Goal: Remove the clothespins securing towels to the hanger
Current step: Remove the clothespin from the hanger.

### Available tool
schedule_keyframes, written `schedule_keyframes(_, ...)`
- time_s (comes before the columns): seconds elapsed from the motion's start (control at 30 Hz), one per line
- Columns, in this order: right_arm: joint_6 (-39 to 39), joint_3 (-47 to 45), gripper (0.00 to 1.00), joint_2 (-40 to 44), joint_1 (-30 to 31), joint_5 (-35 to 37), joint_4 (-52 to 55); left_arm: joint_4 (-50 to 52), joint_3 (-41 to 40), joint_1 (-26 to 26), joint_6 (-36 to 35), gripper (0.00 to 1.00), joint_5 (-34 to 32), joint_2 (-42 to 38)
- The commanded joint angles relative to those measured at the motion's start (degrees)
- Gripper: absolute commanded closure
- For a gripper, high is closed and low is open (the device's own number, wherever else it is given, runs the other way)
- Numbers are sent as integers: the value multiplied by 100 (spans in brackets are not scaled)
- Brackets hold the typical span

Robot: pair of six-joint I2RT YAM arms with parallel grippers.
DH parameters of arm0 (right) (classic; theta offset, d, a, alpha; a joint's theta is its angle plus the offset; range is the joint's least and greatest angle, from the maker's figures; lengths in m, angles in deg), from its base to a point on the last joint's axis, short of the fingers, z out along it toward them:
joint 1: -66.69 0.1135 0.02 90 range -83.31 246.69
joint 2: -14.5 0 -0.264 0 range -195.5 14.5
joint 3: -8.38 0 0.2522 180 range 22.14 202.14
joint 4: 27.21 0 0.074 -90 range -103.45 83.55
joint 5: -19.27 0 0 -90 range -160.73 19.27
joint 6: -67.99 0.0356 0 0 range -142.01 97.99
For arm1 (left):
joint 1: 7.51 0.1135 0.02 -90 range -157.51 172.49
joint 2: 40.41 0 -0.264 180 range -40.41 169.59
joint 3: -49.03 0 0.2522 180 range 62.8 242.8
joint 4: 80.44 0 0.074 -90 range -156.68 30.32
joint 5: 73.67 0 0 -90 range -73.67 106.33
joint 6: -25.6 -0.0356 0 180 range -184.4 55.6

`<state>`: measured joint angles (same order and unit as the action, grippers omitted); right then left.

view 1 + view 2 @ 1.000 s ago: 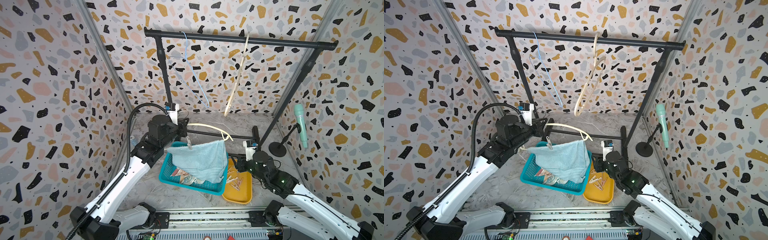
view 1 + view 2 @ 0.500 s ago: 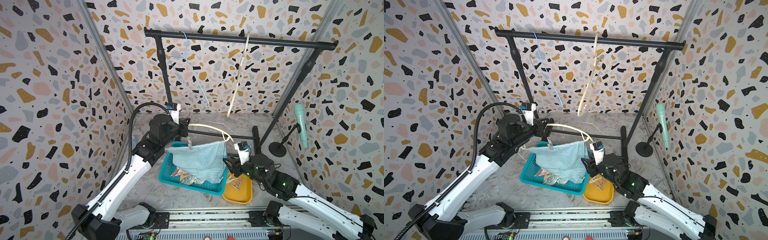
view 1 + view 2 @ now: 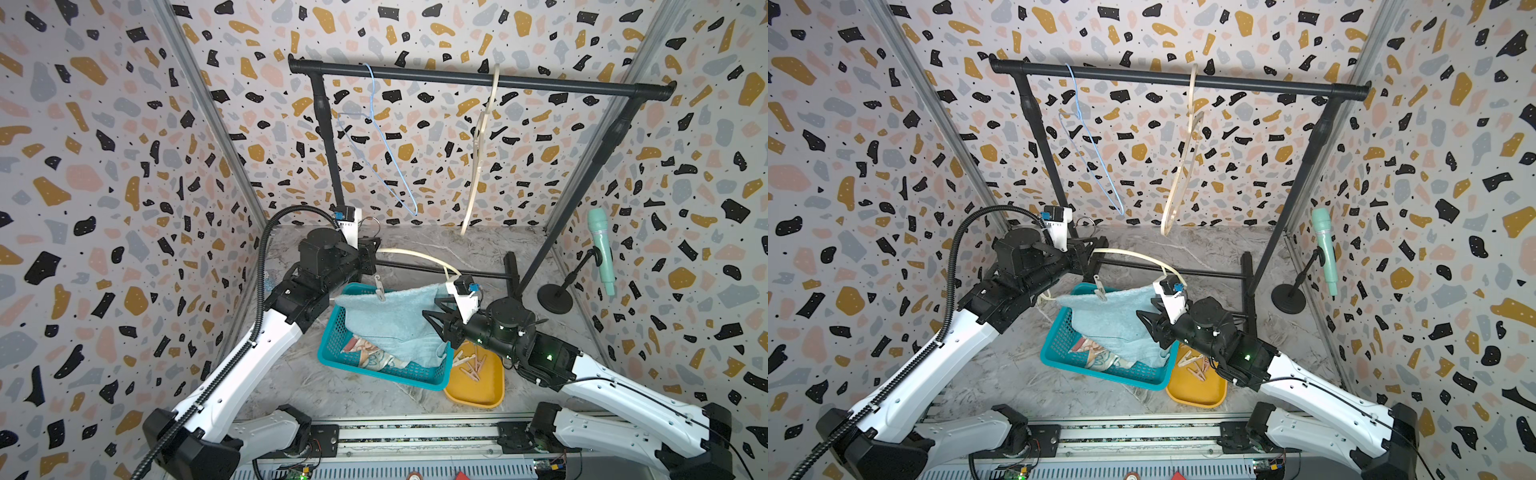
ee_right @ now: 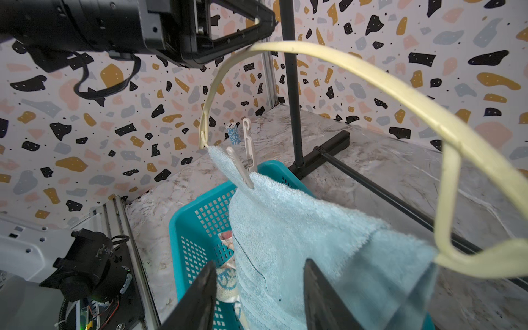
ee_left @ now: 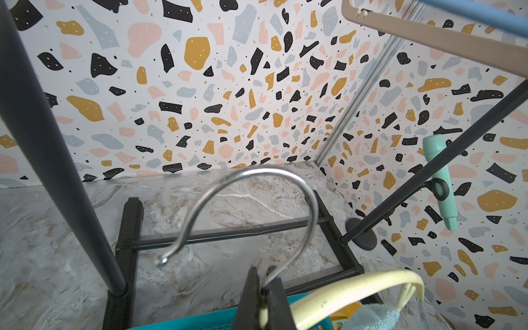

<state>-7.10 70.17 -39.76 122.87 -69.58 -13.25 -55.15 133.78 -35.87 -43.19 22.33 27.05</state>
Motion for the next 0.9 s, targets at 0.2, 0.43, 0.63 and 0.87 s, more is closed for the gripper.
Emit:
schedule_keyframes(0.2, -456, 427, 48, -602, 33, -270, -970, -325, 337, -21, 36, 100, 184, 30)
schedule_keyframes(0.43, -567, 726, 45, -1257, -1, -468, -1197, -333, 355, -22, 72, 100, 254, 56)
schedule_keyframes(0.63, -552, 973, 44, -1669, -106, -795, -1348, -320, 364, -21, 84, 100, 291, 66)
schedule_keyframes(0.87, -529, 1124, 43, -1960, -256, -1232, -1493, -292, 400, -28, 78, 100, 306, 82)
